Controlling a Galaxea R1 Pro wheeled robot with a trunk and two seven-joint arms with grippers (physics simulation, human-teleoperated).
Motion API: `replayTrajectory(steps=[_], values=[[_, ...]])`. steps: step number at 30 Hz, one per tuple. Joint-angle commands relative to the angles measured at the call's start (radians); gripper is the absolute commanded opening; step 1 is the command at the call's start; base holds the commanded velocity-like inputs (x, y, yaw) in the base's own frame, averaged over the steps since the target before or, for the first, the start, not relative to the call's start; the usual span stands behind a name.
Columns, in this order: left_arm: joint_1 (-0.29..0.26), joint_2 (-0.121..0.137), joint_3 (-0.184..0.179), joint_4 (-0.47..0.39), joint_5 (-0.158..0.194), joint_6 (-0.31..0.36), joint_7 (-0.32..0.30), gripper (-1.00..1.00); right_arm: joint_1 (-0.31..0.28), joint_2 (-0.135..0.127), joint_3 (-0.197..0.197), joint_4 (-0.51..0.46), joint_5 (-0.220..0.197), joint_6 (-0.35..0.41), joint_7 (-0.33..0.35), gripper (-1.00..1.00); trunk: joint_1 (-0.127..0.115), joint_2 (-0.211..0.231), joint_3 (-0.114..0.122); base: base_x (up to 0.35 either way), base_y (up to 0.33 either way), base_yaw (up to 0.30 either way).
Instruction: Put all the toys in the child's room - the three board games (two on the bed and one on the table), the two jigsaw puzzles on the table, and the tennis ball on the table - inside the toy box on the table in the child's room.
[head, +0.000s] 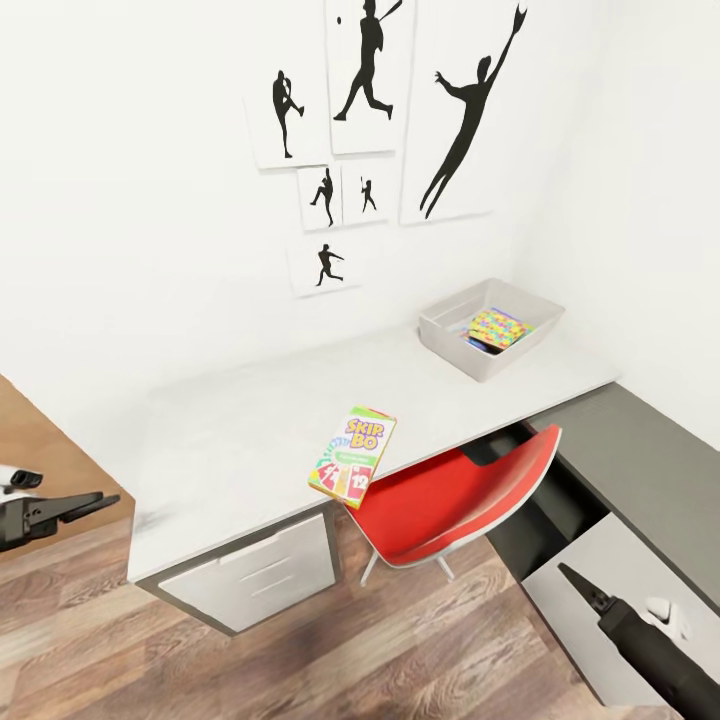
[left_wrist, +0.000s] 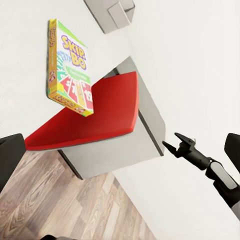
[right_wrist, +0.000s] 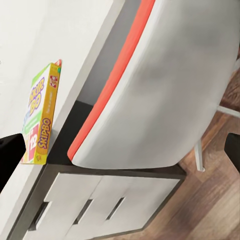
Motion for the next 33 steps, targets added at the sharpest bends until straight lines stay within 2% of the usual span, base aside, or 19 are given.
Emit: replayTrajectory(steps=[1, 13, 33], values=[[0.0, 0.0, 0.0, 0.002, 0.0, 0.01, -0.004, 1.0, 0.0, 0.0, 0.0, -0.001, -0.005, 0.007, -0.001, 1.0, 0.001, -0.002, -0.002, 0.0, 0.0, 0.0], [0.005, -0.001, -0.004, 0.011, 0.0, 0.009, -0.004, 1.0, 0.0, 0.003, 0.005, -0.001, -0.002, 0.003, -0.009, 1.0, 0.001, -0.002, 0.002, 0.0, 0.0, 0.0], [0.005, -0.001, -0.005, 0.011, 0.0, 0.009, -0.004, 1.0, 0.0, 0.004, 0.001, -0.002, 0.001, -0.001, -0.003, 1.0, 0.001, -0.002, 0.033, -0.022, -0.024, 0.0]])
